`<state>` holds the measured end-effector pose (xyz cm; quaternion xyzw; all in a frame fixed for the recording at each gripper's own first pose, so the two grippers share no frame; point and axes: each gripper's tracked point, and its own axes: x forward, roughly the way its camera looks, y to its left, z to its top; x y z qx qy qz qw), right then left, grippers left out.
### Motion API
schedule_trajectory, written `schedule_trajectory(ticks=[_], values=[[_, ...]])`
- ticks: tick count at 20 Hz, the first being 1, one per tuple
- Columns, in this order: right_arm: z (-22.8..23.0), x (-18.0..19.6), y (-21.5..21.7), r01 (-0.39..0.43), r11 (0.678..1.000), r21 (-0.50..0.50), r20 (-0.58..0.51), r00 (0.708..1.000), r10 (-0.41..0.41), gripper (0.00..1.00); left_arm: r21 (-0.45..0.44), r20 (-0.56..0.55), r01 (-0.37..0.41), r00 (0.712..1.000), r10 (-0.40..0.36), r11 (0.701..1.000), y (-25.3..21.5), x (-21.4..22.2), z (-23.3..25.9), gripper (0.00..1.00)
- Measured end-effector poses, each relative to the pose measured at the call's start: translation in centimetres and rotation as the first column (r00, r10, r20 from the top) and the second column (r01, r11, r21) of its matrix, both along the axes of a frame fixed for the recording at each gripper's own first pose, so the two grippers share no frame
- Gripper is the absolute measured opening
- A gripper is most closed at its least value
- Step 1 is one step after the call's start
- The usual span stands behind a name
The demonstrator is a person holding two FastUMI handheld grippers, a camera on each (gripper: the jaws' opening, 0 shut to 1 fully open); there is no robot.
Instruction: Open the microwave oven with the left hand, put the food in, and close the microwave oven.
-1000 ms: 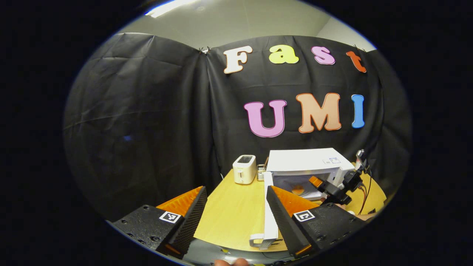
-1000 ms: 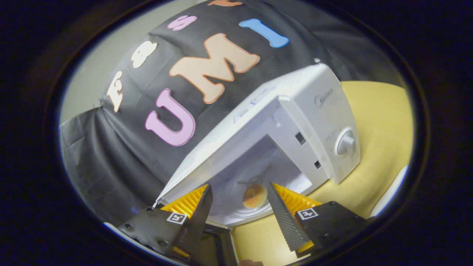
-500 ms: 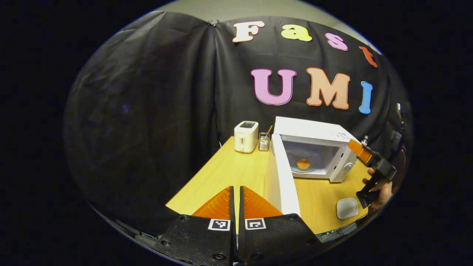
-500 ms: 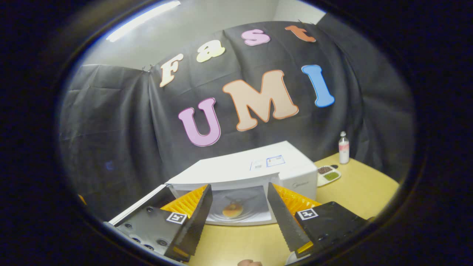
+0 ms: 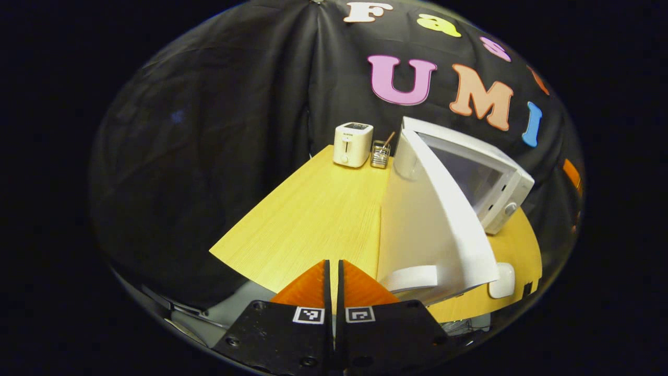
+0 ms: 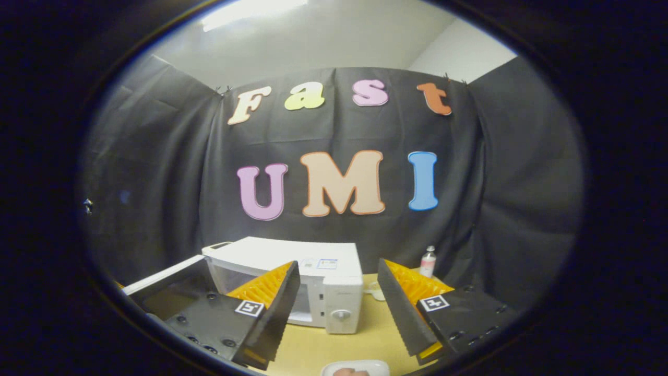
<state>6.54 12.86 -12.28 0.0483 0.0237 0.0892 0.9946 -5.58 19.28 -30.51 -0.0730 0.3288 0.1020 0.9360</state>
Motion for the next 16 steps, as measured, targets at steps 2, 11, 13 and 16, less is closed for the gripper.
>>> schedule_trajectory(ticks=[2,11,13,16], values=[[0.3,-1.1,-1.7,0.031,0.999,-0.008,-0.005,1.000,-0.031,0.92,0.024,-0.005,0.037,0.999,-0.037,0.999,-1.3,0.4,-0.5,0.01],[3.3,-4.6,-6.0,0.091,0.994,-0.065,-0.001,0.996,-0.091,0.85,0.006,-0.027,0.237,0.971,-0.236,0.972,-9.8,2.3,-2.3,0.01],[3.9,-5.0,-6.9,0.105,0.993,-0.059,0.004,0.994,-0.105,0.91,0.003,-0.013,0.266,0.964,-0.266,0.964,-11.6,4.0,-2.4,0.01],[4.0,-5.3,-7.9,0.115,0.993,-0.040,0.000,0.993,-0.115,0.98,0.022,-0.009,0.318,0.948,-0.318,0.948,-14.1,5.7,-2.2,0.01]])
